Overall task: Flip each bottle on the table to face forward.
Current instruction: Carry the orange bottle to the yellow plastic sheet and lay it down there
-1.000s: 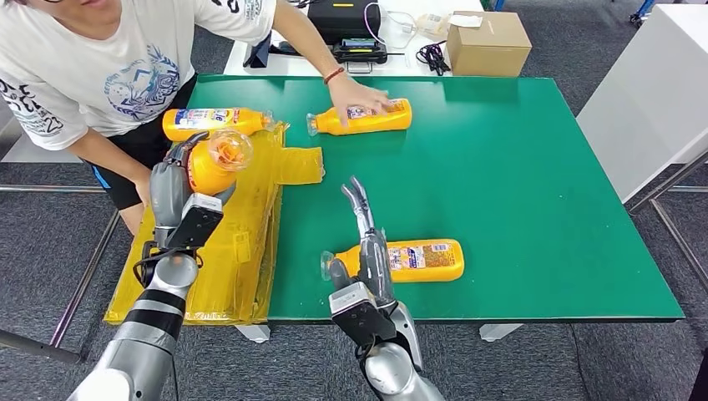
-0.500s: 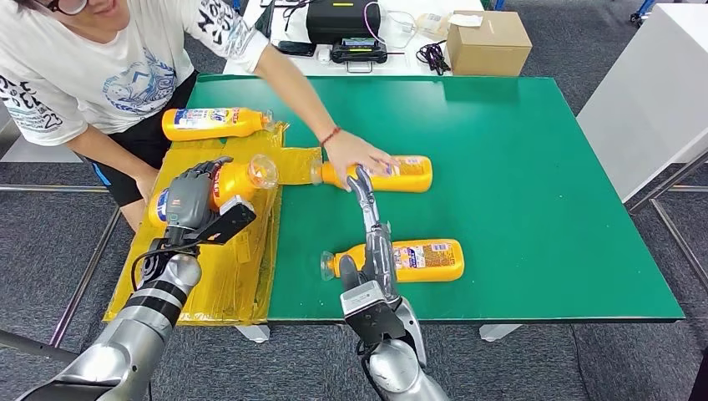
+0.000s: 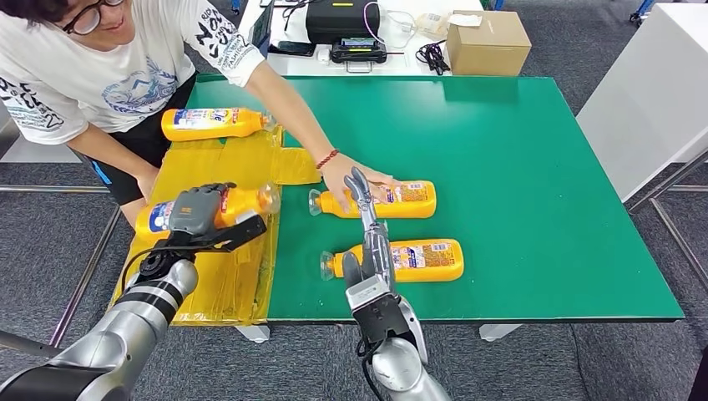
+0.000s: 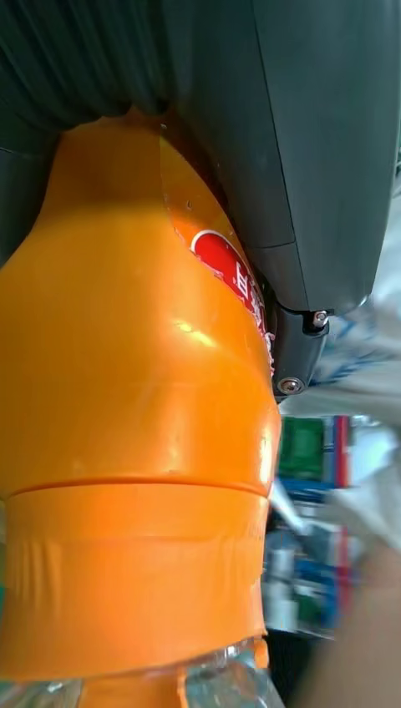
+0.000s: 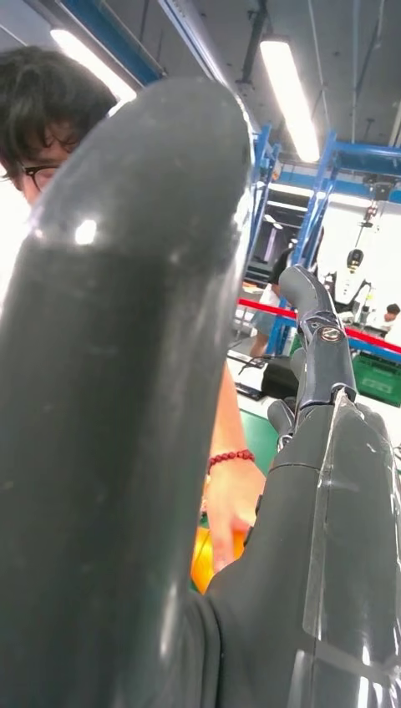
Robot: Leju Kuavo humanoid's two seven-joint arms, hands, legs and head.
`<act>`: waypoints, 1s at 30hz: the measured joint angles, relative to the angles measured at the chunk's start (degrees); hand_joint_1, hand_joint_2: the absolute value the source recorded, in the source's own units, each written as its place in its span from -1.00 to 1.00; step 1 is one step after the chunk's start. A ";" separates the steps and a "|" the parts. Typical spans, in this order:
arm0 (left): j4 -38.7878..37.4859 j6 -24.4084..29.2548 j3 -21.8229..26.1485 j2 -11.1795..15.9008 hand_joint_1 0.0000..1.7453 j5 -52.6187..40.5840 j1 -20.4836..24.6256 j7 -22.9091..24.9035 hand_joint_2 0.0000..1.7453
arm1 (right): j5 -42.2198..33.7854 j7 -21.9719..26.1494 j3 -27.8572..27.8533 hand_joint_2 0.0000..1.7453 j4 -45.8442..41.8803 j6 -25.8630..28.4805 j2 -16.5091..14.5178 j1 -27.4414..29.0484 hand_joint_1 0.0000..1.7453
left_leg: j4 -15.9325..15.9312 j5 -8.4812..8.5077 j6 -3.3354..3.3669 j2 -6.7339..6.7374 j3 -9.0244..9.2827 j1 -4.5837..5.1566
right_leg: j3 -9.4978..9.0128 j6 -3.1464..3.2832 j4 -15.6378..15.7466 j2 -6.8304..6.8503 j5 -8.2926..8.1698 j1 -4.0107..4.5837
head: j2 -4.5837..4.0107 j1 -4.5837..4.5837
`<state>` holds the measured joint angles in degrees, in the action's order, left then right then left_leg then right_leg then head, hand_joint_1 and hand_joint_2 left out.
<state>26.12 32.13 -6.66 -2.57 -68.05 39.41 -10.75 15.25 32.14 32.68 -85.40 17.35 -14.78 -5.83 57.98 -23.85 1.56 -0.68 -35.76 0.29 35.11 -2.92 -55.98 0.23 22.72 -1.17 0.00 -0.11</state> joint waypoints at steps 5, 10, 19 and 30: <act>-2.10 -5.21 -3.14 1.23 1.00 -6.97 0.17 3.46 1.00 | -0.55 -0.49 -0.19 -1.00 0.00 -1.43 0.00 0.04 -1.00 | 0.00 0.00 0.00 0.01 0.00 0.00 | 0.01 0.00 0.00 0.00 0.00 0.00 | 0.00 0.01; -3.21 -8.39 -5.21 2.04 1.00 -9.34 0.92 4.33 1.00 | -1.98 -0.64 -0.51 -1.00 0.00 -2.46 -0.02 0.07 -1.00 | 0.00 0.00 0.00 0.00 0.00 0.00 | -0.01 0.00 0.00 0.00 0.00 0.00 | 0.00 0.00; -3.85 -18.61 -2.83 2.11 -1.00 0.65 1.89 -1.50 1.00 | -2.38 -0.96 -1.14 -1.00 0.07 -3.24 -0.05 0.18 -1.00 | 0.00 0.00 0.00 0.00 0.04 0.00 | -0.05 0.00 0.00 0.00 0.00 0.00 | 0.00 0.01; -3.83 -39.40 5.81 1.69 -1.00 14.68 3.04 -10.62 1.00 | -1.88 -1.02 -1.66 -1.00 1.80 -3.22 -0.15 -0.27 -1.00 | -0.03 0.01 0.00 -0.19 0.37 0.00 | -0.46 0.03 0.01 0.05 0.03 -0.01 | 0.00 0.00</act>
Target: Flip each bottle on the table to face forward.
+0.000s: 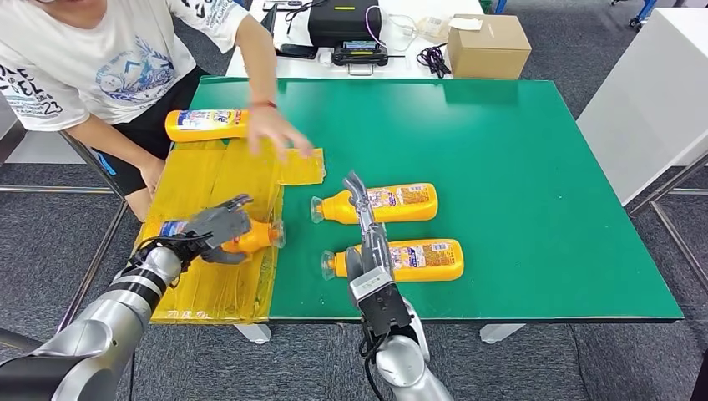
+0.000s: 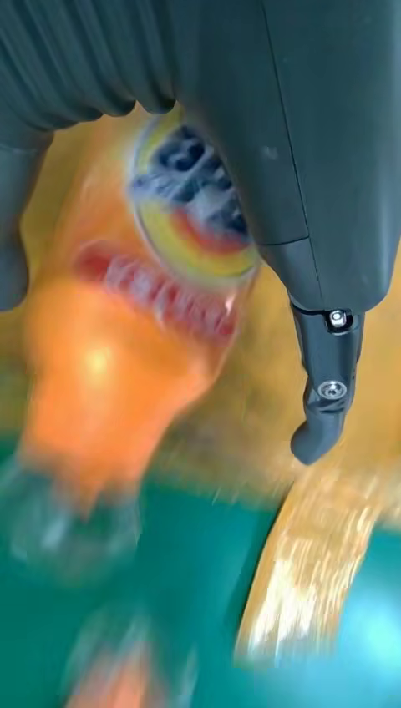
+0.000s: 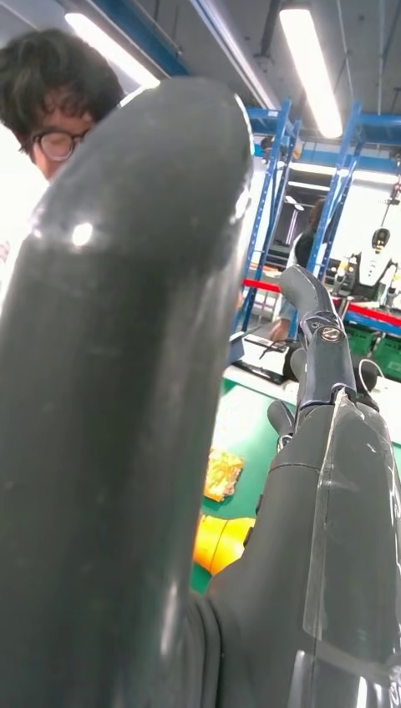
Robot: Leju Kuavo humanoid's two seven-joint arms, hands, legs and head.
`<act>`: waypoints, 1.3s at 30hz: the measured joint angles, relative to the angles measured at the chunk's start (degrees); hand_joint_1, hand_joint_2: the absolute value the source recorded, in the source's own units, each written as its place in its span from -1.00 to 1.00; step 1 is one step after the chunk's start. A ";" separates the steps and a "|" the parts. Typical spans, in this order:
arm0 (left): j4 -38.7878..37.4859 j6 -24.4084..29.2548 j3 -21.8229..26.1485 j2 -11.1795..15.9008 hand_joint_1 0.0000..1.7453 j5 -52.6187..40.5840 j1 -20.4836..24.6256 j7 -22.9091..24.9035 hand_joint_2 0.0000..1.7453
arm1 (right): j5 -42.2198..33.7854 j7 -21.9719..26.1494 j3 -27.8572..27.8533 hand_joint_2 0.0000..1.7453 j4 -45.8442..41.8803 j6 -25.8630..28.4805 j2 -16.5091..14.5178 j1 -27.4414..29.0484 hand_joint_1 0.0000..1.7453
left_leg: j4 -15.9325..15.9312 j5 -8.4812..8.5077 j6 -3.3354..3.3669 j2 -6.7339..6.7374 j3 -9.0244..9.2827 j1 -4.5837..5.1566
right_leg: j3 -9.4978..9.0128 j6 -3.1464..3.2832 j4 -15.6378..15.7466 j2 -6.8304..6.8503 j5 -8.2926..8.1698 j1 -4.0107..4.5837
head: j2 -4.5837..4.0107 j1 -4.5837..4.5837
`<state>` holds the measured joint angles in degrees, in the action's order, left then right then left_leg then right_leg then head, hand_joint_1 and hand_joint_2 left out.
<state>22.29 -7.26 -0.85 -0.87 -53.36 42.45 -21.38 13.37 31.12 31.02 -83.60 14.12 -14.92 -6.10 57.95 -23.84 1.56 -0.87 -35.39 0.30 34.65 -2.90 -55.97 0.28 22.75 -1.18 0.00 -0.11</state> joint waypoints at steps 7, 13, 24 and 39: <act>0.00 -7.44 2.92 0.10 -1.00 4.47 -0.11 -3.34 1.00 | -0.28 0.16 -0.09 -1.00 2.14 -0.02 -0.30 -1.06 -1.00 | -0.01 0.00 -0.01 0.02 0.21 0.00 | -0.20 0.00 -0.01 -0.01 0.00 0.00 | 0.00 0.01; 0.61 -16.73 7.49 -0.12 -1.00 18.91 -2.06 -10.31 0.00 | -0.49 0.22 -0.05 -1.00 4.14 -0.38 -0.40 -1.64 -1.00 | -0.01 0.01 -0.02 0.05 0.18 -0.01 | -0.10 0.00 -0.01 -0.02 0.00 0.01 | 0.00 0.01; 18.20 25.59 11.16 -5.00 -1.00 31.67 -9.40 -17.56 1.00 | 2.76 -1.22 0.55 0.50 6.09 1.57 -0.40 -1.67 -1.00 | 0.00 0.01 -0.02 0.05 -0.11 -0.01 | 0.18 -0.01 -0.01 -0.02 -0.01 0.01 | 0.00 0.00; 37.43 29.90 7.14 -7.80 -1.00 39.62 -18.38 -17.57 1.00 | 9.70 -6.67 -0.01 1.00 6.31 3.73 3.64 -2.67 -1.00 | 0.01 0.00 -0.02 0.07 -0.18 -0.01 | 0.27 -0.01 0.00 -0.03 -0.01 0.02 | 0.00 0.01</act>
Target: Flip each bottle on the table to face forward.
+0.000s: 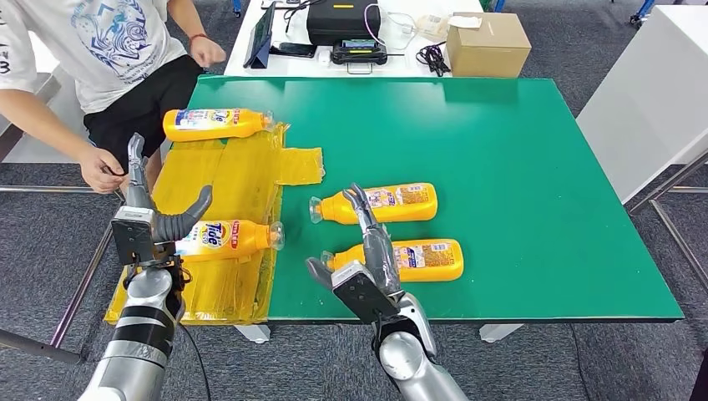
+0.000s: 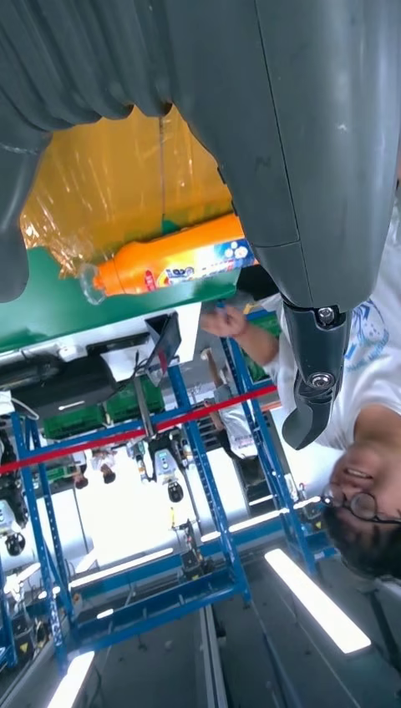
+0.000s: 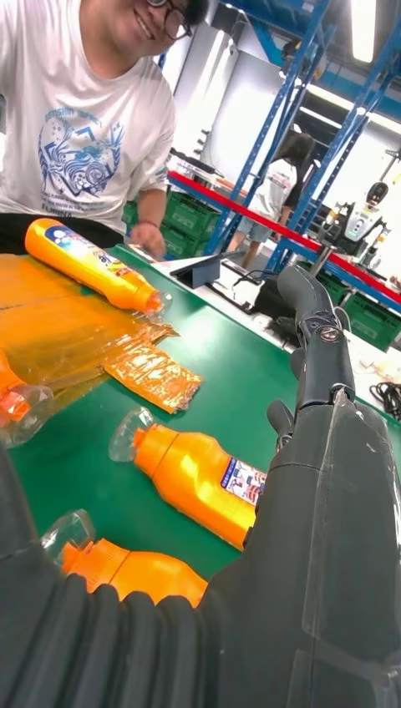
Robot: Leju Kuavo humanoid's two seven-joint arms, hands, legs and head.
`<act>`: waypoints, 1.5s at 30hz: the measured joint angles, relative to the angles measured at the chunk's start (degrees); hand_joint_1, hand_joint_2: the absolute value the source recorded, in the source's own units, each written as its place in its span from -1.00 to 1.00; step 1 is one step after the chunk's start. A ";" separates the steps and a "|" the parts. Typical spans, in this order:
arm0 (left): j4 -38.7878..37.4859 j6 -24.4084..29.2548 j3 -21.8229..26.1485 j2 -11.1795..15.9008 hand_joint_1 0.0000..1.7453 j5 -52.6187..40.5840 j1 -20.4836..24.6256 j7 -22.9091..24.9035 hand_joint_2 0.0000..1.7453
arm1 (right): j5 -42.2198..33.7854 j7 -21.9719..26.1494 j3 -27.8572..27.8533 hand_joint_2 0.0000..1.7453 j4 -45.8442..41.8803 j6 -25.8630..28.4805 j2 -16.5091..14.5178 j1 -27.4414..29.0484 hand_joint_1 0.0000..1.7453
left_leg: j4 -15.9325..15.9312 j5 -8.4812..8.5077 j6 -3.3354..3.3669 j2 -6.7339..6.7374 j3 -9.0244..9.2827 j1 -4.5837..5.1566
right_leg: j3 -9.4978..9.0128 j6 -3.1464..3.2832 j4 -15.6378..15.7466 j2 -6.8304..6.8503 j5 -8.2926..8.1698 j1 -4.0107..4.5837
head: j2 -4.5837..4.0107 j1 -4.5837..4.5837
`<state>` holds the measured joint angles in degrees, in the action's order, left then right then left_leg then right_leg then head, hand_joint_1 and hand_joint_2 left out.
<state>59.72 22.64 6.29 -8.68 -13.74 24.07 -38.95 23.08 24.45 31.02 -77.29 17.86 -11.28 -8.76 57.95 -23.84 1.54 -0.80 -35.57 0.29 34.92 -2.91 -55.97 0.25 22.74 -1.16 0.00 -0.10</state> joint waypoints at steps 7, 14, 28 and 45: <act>1.22 -0.02 -0.53 -0.18 -1.00 0.08 -0.35 0.00 1.00 | 0.03 -0.03 -0.07 1.00 0.00 0.00 0.43 -0.01 -1.00 | 0.00 0.00 0.00 0.01 -0.01 -0.01 | 0.00 0.00 0.00 0.00 0.00 0.00 | 0.00 -0.01; 1.81 -0.40 -0.55 -0.21 -1.00 0.89 -0.67 0.00 1.00 | 1.97 -2.08 -0.13 1.00 0.03 -0.16 0.74 -0.17 -1.00 | 0.00 0.00 0.00 0.01 -0.01 0.00 | 0.00 0.00 0.00 0.00 0.00 0.00 | 0.00 0.00; 3.35 -2.10 -2.89 -3.47 -1.00 1.41 -11.64 0.00 1.00 | 12.11 -15.39 -4.87 1.00 9.03 -18.53 13.30 -9.30 -1.00 | 0.02 -0.03 0.06 0.05 -0.06 0.11 | 0.03 -0.04 0.05 0.00 -0.03 -0.07 | 0.00 0.02; -2.34 -2.93 -6.58 -4.37 -1.00 0.73 -9.16 0.00 1.00 | 2.26 -15.09 0.54 1.00 21.18 -31.54 19.82 -21.24 -1.00 | 0.04 0.01 0.08 0.07 -0.08 0.09 | 0.03 -0.06 0.03 0.00 -0.05 -0.05 | 0.00 0.01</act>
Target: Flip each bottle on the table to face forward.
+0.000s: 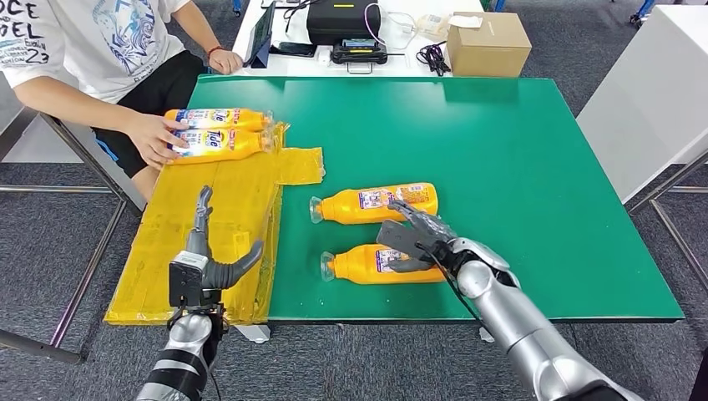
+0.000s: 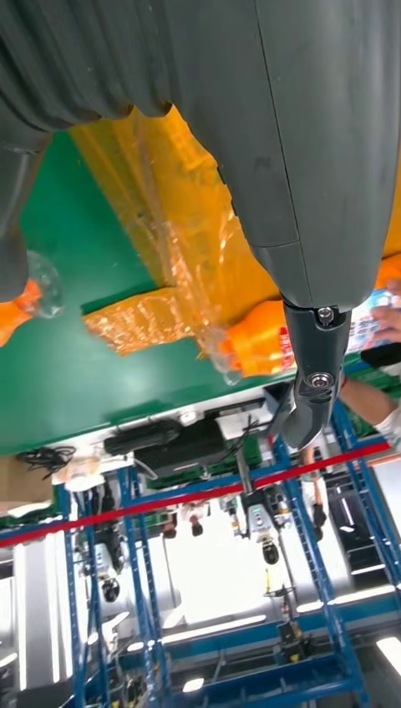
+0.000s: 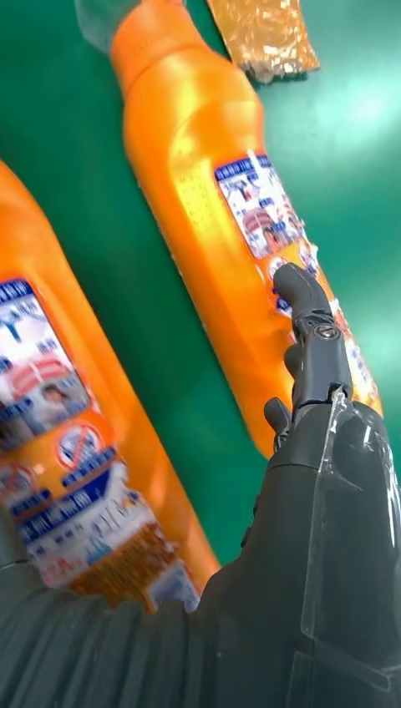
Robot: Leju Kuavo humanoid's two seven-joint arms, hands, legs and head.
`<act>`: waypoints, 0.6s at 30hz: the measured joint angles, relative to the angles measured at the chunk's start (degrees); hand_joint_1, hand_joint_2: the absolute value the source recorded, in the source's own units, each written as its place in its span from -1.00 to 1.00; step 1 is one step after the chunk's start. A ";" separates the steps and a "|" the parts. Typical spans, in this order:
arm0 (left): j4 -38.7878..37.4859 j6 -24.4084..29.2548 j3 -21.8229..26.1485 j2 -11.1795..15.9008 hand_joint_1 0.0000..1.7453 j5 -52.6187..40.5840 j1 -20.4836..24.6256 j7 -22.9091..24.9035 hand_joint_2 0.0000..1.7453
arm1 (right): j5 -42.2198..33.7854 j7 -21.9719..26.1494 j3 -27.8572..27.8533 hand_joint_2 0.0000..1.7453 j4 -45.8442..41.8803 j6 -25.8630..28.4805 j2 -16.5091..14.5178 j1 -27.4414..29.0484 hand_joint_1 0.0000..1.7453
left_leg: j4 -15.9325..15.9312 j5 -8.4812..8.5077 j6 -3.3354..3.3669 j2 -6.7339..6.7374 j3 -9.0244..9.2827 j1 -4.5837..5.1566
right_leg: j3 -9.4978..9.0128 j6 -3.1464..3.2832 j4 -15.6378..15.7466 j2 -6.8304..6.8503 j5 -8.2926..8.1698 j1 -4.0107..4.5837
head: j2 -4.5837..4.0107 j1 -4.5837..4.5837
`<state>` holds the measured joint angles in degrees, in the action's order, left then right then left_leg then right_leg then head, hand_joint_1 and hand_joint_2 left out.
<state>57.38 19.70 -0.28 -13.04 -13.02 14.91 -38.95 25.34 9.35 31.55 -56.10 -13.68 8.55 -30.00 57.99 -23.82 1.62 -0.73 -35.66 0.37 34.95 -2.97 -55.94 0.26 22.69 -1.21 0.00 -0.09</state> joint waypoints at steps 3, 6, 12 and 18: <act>-0.54 -0.03 -0.50 -0.18 -1.00 0.37 0.44 0.00 1.00 | -0.54 -0.07 1.16 1.00 0.92 -1.02 0.81 -1.32 -1.00 | 0.00 0.00 0.00 0.01 0.01 0.00 | 0.00 -0.02 0.00 -0.01 -0.02 0.00 | 0.00 0.01; -0.96 -0.13 -1.10 -0.33 -1.00 1.02 0.74 0.00 1.00 | -1.13 -0.42 2.70 1.00 1.80 -2.47 1.42 -2.78 -1.00 | 0.01 0.00 0.00 0.02 0.02 -0.01 | 0.00 -0.02 -0.01 -0.01 -0.02 0.01 | 0.00 0.02; -1.78 0.00 -2.07 -0.74 -1.00 2.38 1.44 0.00 1.00 | -4.97 -1.22 6.44 1.00 2.40 -4.61 2.98 -5.72 -1.00 | 0.01 0.01 0.00 0.00 0.02 -0.02 | 0.00 -0.02 -0.01 0.00 -0.02 0.01 | 0.00 0.01; -2.16 0.01 -2.78 -0.75 -1.00 2.91 1.54 0.00 1.00 | -6.62 -1.99 8.86 1.00 1.99 -5.12 4.82 -7.19 -1.00 | 0.01 0.00 0.01 0.00 0.00 0.00 | 0.00 -0.02 0.00 0.00 -0.02 0.00 | 0.00 0.01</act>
<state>55.22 19.71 -3.07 -13.79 -10.10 16.45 -38.95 18.72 7.37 40.41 -54.11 -18.80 13.36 -37.20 58.00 -23.82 1.62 -0.74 -35.65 0.38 34.95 -2.99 -55.94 0.26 22.67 -1.21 0.00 -0.08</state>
